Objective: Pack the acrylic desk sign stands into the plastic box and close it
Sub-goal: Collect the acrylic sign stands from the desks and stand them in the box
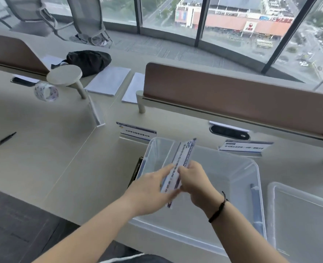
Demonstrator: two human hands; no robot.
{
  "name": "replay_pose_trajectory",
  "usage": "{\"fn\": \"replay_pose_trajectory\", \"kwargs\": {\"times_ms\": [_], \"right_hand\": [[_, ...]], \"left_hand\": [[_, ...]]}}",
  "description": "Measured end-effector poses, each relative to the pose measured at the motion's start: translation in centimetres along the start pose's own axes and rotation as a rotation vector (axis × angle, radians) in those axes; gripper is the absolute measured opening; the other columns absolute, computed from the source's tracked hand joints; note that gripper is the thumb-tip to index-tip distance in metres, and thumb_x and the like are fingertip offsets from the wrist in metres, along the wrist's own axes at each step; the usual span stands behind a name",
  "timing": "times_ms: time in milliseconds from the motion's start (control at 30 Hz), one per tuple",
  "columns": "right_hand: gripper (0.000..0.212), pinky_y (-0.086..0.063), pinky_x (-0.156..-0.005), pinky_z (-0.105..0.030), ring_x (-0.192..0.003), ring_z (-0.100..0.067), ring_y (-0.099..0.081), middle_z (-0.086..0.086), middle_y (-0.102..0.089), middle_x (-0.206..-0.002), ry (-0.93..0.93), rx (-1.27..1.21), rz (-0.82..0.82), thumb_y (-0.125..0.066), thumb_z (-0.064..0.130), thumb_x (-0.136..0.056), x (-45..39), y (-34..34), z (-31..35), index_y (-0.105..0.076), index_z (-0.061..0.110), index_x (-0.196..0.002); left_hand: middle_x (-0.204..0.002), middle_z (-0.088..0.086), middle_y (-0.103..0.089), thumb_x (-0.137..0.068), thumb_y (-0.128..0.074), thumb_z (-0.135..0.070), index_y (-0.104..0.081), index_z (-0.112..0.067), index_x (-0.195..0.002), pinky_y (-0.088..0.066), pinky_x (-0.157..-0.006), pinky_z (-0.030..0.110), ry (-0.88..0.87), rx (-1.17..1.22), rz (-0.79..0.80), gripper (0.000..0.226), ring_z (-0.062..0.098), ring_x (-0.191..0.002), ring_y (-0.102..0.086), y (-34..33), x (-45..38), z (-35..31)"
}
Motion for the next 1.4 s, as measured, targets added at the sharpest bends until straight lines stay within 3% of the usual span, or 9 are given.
{"fn": "replay_pose_trajectory", "kwargs": {"times_ms": [200,400,500,600,667,733,1133,1267,1400], "right_hand": [[0.023,-0.045,-0.05,-0.027,-0.061,-0.024,-0.049,-0.011,-0.048,-0.072,-0.185,0.133,0.114,-0.037,0.005,-0.087,-2.8,-1.0,-7.7,-0.054,-0.005,-0.098],[0.034,-0.045,-0.049,-0.026,-0.059,-0.021,-0.045,-0.009,-0.049,-0.08,-0.208,0.217,0.188,-0.035,-0.001,-0.084,-4.7,-3.0,-10.4,-0.057,-0.002,-0.11],[0.019,-0.047,-0.051,-0.029,-0.055,-0.02,-0.048,-0.01,-0.047,-0.078,-0.193,0.174,0.185,-0.037,-0.004,-0.085,-5.2,-3.8,-10.1,-0.054,0.002,-0.093],[0.015,-0.055,-0.062,-0.035,-0.075,-0.025,-0.058,-0.013,-0.057,-0.098,-0.208,0.092,0.222,-0.047,0.006,-0.091,-5.6,-4.7,-10.1,-0.054,0.007,-0.105],[0.043,-0.059,-0.058,-0.032,-0.097,-0.027,-0.06,-0.014,-0.056,-0.128,-0.227,0.049,0.243,-0.052,0.016,-0.094,-5.7,-5.3,-10.3,-0.047,0.009,-0.136],[0.056,-0.056,-0.051,-0.027,-0.11,-0.031,-0.059,-0.016,-0.05,-0.138,-0.231,0.046,0.248,-0.053,0.021,-0.095,-5.6,-5.9,-10.2,-0.035,0.009,-0.147],[0.052,-0.057,-0.087,-0.05,-0.118,-0.039,-0.056,-0.026,-0.053,-0.133,-0.21,0.088,0.259,-0.052,0.021,-0.096,-6.1,-8.2,-9.1,-0.036,-0.004,-0.14],[0.048,-0.056,-0.084,-0.056,-0.084,-0.032,-0.061,-0.016,-0.06,-0.094,-0.157,0.091,0.265,-0.056,0.025,-0.088,-6.8,-9.5,-9.3,-0.049,-0.001,-0.128],[0.048,-0.055,-0.087,-0.056,-0.096,-0.037,-0.065,-0.022,-0.066,-0.104,-0.128,0.079,0.26,-0.057,0.031,-0.081,-8.9,-10.4,-11.0,-0.055,0.0,-0.117]], "left_hand": [[-0.132,-0.006,-0.058,-0.093,-0.06,-0.035,-0.054,-0.029,-0.136,-0.049,-0.092,0.034,0.248,-0.036,-0.324,0.044,0.016,-0.109,-0.058,1.8,-0.9,7.3],[-0.129,-0.008,-0.064,-0.098,-0.055,-0.015,-0.051,-0.028,-0.142,-0.046,-0.101,0.028,0.33,0.151,-0.376,0.047,0.013,-0.117,-0.061,0.5,-1.0,9.4],[-0.127,-0.006,-0.066,-0.098,-0.055,-0.017,-0.052,-0.027,-0.141,-0.046,-0.1,0.029,0.381,0.158,-0.407,0.044,0.022,-0.107,-0.066,0.2,-1.0,9.7],[-0.125,-0.008,-0.067,-0.097,-0.056,-0.019,-0.052,-0.03,-0.141,-0.049,-0.099,0.033,0.402,0.131,-0.392,0.045,0.024,-0.102,-0.067,0.3,-1.2,9.9],[-0.126,-0.009,-0.067,-0.097,-0.056,-0.02,-0.052,-0.03,-0.141,-0.049,-0.099,0.035,0.409,0.113,-0.387,0.045,0.026,-0.102,-0.067,0.4,-1.3,9.9],[-0.127,-0.01,-0.066,-0.097,-0.056,-0.022,-0.052,-0.032,-0.14,-0.049,-0.099,0.037,0.417,0.115,-0.386,0.045,0.027,-0.102,-0.067,0.4,-1.3,10.1],[-0.109,0.007,-0.073,-0.1,-0.051,-0.021,-0.045,-0.022,-0.145,-0.05,-0.084,0.034,0.357,-0.101,-0.395,0.046,0.03,-0.104,-0.062,0.4,-2.0,9.5],[-0.104,0.011,-0.073,-0.099,-0.051,-0.023,-0.044,-0.022,-0.146,-0.05,-0.084,0.037,0.355,-0.183,-0.368,0.047,0.033,-0.103,-0.061,0.5,-2.3,9.4],[-0.101,0.011,-0.072,-0.099,-0.05,-0.027,-0.043,-0.028,-0.147,-0.052,-0.083,0.039,0.383,-0.182,-0.34,0.048,0.034,-0.098,-0.061,0.7,-2.3,9.7]]}}
Point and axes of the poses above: each hand's wrist, its own x-axis away from the middle knuckle, its own y-axis out of the back of the hand, z = x × y, the point moved 7 cm from there along -x, towards the middle knuckle
